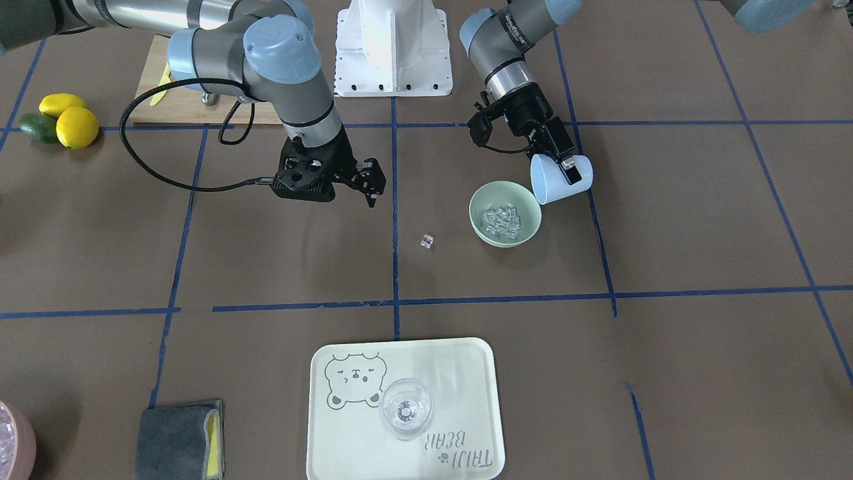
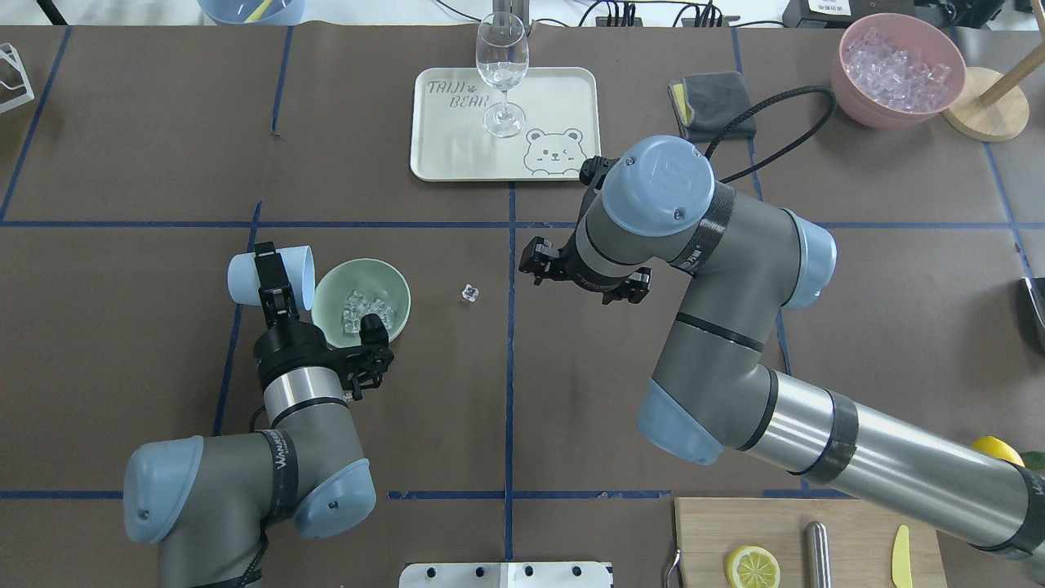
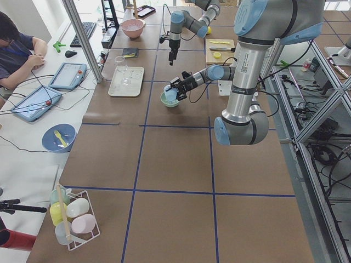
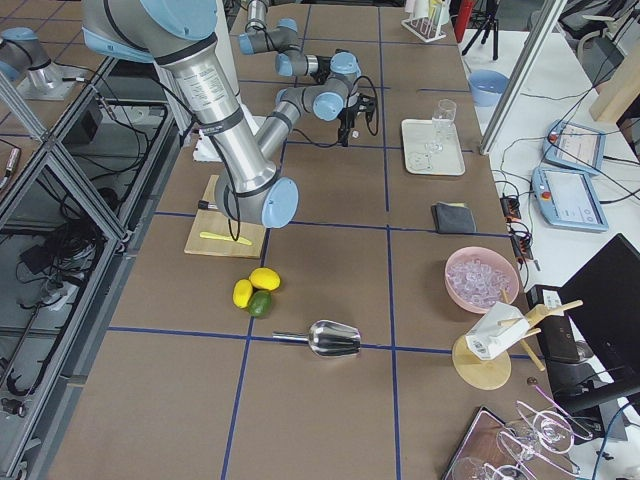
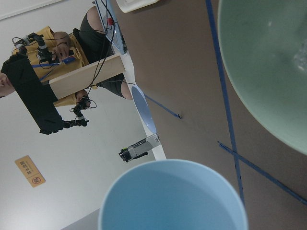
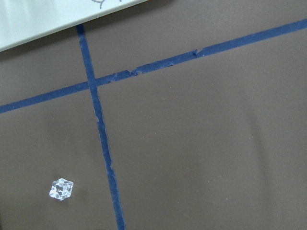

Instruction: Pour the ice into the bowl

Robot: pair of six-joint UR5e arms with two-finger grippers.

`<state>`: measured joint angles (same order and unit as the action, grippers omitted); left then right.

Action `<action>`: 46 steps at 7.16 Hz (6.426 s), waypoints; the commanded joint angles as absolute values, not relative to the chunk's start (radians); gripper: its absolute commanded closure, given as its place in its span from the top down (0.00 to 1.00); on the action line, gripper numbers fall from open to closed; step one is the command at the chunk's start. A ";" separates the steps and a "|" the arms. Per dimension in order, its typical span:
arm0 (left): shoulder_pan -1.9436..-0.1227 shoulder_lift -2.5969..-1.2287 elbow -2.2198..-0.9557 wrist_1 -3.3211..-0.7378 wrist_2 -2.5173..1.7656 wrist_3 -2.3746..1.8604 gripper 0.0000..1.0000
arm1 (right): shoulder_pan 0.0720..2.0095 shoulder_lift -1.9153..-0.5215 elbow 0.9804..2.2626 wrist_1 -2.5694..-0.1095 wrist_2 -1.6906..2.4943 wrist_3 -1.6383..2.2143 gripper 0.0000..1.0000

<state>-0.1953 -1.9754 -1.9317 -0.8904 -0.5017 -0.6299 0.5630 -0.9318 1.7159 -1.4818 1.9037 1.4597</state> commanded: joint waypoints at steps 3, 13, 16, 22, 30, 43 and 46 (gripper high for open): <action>-0.195 -1.973 -1.933 -0.980 -0.520 -0.990 0.00 | 0.563 -0.925 1.717 -1.482 1.904 1.460 1.00; -0.264 -1.541 -2.031 -1.905 -0.680 -1.146 0.00 | 0.543 -0.917 1.715 -1.483 1.898 1.473 1.00; -0.267 -1.321 -1.869 -2.488 -0.670 -1.097 0.00 | 0.540 -0.917 1.715 -1.483 1.898 1.473 1.00; -0.278 -1.301 -1.556 -3.013 -0.563 -1.101 0.00 | 0.499 -0.885 1.710 -1.485 1.859 1.503 1.00; -0.276 -1.402 -1.445 -2.999 -0.520 -1.112 0.00 | 0.472 -0.824 1.657 -1.485 1.830 1.526 1.00; -0.281 -1.391 -1.407 -2.999 -0.528 -1.101 1.00 | 0.423 -0.526 1.254 -1.393 1.763 1.569 1.00; -0.287 -1.382 -1.413 -3.000 -0.532 -1.100 1.00 | 0.413 -0.493 1.197 -1.390 1.738 1.568 1.00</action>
<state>-0.2844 -1.3843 -1.4107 -2.9999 -0.5305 -1.1014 0.4163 -0.5119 1.2298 -1.3920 1.7511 1.5677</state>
